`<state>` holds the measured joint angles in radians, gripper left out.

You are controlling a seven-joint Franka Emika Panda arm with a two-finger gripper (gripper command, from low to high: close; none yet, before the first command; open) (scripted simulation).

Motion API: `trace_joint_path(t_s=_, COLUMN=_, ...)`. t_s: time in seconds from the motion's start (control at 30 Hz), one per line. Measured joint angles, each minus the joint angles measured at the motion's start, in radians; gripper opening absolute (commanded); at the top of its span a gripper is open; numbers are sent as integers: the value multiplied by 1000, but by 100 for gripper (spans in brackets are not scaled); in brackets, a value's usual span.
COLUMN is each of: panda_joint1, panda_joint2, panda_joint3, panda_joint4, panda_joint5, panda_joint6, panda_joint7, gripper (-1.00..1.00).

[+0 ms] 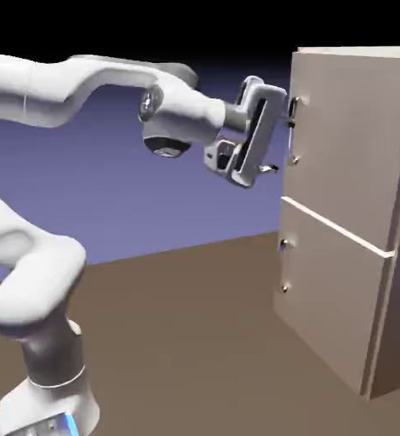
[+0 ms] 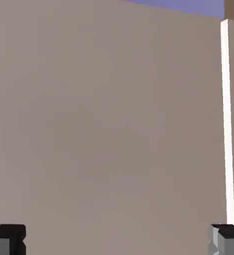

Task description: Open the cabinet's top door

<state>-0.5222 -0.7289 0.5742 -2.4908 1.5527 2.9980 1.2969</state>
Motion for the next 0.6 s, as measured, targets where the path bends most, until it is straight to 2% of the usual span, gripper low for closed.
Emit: trace_joint_path(t_s=0.6, panda_joint1=-269, panda_joint2=-80, panda_joint3=290, panda_joint4=161, panda_joint5=783, panda_joint6=-20, panda_joint7=280, gripper=0)
